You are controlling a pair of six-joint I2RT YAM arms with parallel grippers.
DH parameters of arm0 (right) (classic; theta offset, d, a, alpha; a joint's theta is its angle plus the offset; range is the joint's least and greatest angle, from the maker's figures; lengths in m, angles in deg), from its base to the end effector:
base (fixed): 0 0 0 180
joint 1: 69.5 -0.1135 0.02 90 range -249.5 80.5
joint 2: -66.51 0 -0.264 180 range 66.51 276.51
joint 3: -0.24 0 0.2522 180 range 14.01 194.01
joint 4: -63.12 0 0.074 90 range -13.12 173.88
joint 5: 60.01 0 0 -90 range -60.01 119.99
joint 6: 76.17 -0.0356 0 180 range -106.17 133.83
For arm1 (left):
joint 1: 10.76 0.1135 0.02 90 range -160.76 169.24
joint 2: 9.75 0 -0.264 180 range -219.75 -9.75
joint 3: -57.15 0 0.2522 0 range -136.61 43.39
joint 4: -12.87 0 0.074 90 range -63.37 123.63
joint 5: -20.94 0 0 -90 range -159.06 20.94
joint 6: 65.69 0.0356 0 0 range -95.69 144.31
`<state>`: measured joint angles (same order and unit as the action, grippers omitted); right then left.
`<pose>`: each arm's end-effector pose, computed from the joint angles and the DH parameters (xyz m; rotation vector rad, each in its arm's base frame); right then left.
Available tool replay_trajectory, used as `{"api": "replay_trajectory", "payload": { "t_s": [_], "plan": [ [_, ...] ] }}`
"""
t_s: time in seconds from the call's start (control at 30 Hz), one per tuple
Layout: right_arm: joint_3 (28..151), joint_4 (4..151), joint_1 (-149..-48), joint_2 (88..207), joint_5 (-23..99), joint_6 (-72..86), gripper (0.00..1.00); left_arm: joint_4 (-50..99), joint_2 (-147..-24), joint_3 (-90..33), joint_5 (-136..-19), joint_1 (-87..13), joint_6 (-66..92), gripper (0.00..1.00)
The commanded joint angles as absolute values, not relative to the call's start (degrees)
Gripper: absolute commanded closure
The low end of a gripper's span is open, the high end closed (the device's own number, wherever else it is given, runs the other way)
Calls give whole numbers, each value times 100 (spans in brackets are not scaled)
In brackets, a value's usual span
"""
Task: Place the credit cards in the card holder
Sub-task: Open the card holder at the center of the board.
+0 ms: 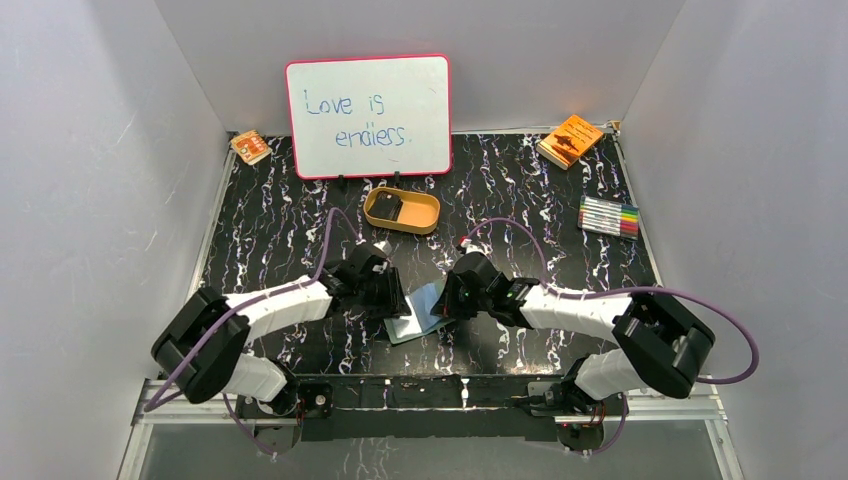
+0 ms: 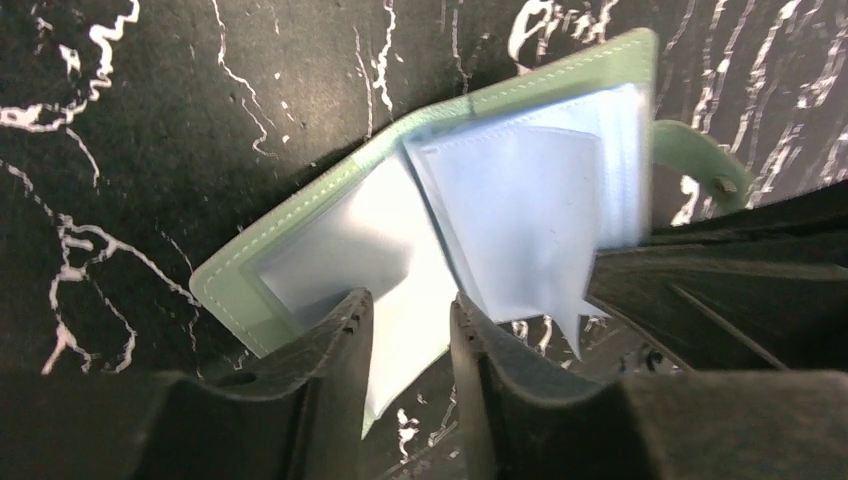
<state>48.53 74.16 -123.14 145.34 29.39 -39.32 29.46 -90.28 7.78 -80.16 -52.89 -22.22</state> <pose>0.1592 0.2156 0.1716 -0.0048 2.4853 0.8893 0.1924 -0.1833 0.1628 -0.0023 2.6061 -0.8842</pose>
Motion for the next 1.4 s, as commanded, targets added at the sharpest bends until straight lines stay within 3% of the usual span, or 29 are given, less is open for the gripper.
{"api": "replay_trajectory", "payload": {
  "t_s": [0.0, 0.1, 0.23, 0.87, 1.0, 1.1, 1.27, 1.37],
  "plan": [
    [5085, 7376, -12326, 14548, 2963, -3901, 100, 3256, -8399, 712, -8065, -5290, -2370, 61],
    [5093, 7363, -12341, 14565, 2962, -3936, 100, 3246, -8104, 715, -8060, -5294, -2477, 49],
    [5128, 7334, -12374, 14585, 3082, -3945, 100, 3222, -8042, 623, -8125, -5292, -2473, 41],
    [5185, 7097, -12582, 14555, 3219, -3933, 100, 3035, -8896, 280, -8414, -5291, -2478, 43],
    [5174, 7099, -12599, 14541, 3179, -3958, 100, 3041, -9043, 271, -8459, -5296, -2461, 51],
    [5156, 7110, -12593, 14526, 3156, -3965, 100, 3041, -9106, 275, -8477, -5301, -2447, 64],
    [5117, 7213, -12602, 14441, 3036, -4027, 100, 3077, -9096, 286, -8438, -5300, -2424, 94],
    [5050, 7392, -12606, 14286, 2632, -4161, 100, 3197, -8997, 337, -8326, -5302, -2400, 100]
  ]
}}
